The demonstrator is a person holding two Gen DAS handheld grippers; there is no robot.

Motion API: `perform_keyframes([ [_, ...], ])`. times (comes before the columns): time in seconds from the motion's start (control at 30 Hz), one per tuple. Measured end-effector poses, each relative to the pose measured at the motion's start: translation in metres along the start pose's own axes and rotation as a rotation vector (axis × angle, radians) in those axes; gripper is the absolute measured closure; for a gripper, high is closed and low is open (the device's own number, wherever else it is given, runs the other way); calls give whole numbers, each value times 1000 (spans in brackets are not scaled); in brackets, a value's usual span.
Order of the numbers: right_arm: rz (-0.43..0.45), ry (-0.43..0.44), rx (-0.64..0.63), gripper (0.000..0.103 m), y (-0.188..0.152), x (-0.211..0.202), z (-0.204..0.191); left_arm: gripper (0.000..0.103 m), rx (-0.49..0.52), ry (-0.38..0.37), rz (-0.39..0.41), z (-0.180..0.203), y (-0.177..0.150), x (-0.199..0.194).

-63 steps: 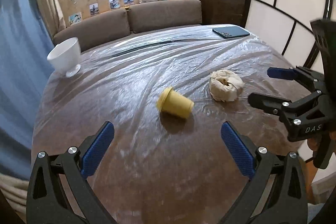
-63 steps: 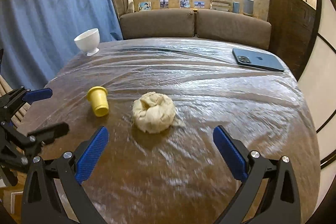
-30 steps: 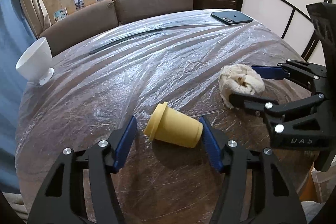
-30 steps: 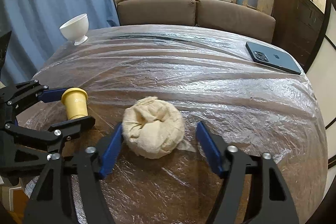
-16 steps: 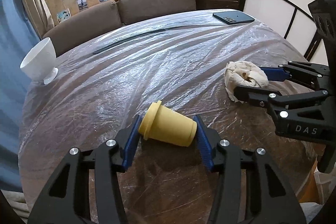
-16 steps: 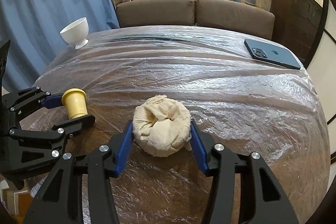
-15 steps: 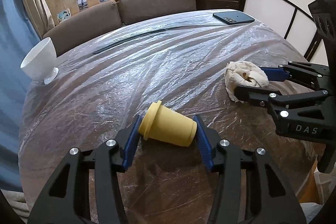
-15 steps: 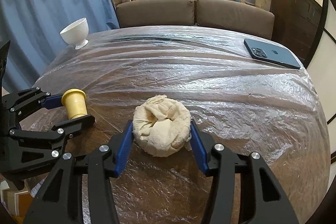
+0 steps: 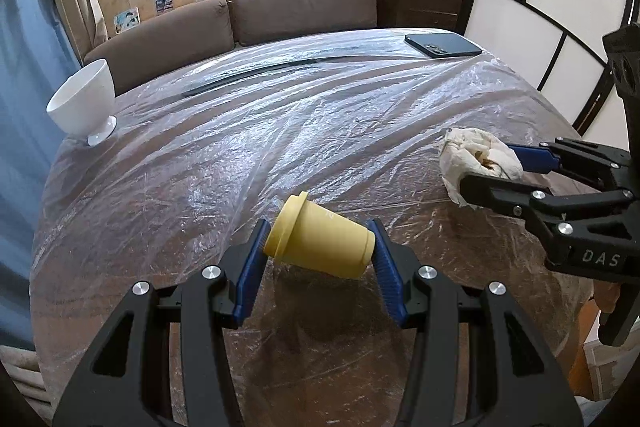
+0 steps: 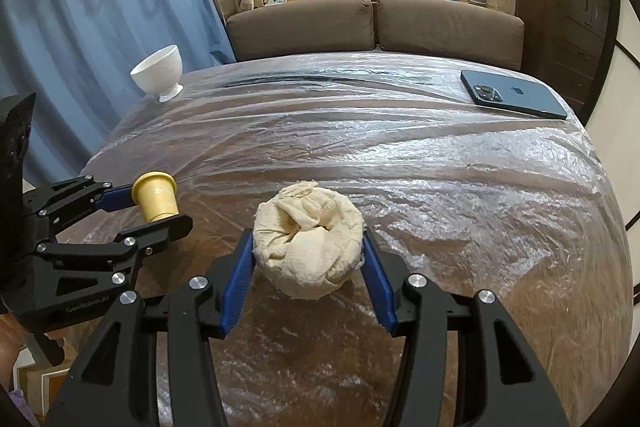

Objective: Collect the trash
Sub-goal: 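Carry the yellow cup with the left tool while the right tool carries the cloth to the bin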

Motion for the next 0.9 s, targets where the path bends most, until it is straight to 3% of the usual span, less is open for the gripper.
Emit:
perform_keyframes([
  [0.9, 3, 83, -52, 52, -34, -50, -30, 51, -79, -39, 11, -1, -32, -45],
])
Point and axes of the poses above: each gripper's, at about its wrist camera, not at the fingertips, and x roughly the way its jaws point, z to its right, y to its top, the point moved 1 cm from there along x, roughly the way its jaws point
